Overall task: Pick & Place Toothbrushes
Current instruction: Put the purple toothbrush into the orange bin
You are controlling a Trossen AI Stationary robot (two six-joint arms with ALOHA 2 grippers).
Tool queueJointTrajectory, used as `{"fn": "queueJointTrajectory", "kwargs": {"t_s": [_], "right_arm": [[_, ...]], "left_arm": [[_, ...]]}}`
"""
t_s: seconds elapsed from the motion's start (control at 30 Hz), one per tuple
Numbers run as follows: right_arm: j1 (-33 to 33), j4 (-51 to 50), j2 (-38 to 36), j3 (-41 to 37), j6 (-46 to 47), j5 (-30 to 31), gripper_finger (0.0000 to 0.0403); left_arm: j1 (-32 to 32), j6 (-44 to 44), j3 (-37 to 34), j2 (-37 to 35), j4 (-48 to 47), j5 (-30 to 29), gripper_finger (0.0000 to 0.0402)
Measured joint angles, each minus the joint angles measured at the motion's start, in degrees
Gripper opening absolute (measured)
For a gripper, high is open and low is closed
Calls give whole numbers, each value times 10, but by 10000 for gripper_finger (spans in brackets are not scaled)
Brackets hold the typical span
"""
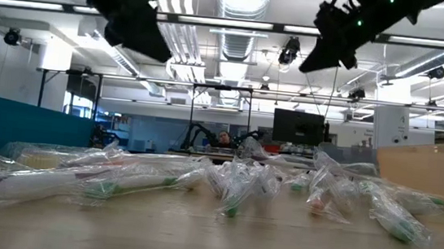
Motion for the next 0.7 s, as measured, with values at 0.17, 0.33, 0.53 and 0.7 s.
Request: {"fn": "queueJointTrajectory", "kwargs": {"t_s": [0.17, 0.33, 0.53, 0.7], "right_arm": [[35, -5, 0, 38, 1, 0, 82], [78, -13, 0, 70, 1, 1, 82], [132, -20, 0, 89, 1, 2, 61], [169, -51, 0, 95, 5, 4, 45]], "left_arm": [[2, 78, 0, 0, 86, -19, 149], [17, 124, 0, 0, 159, -18, 149], [46, 170, 0, 0, 215, 5, 149], [86, 186, 0, 3, 237, 78, 149]]}}
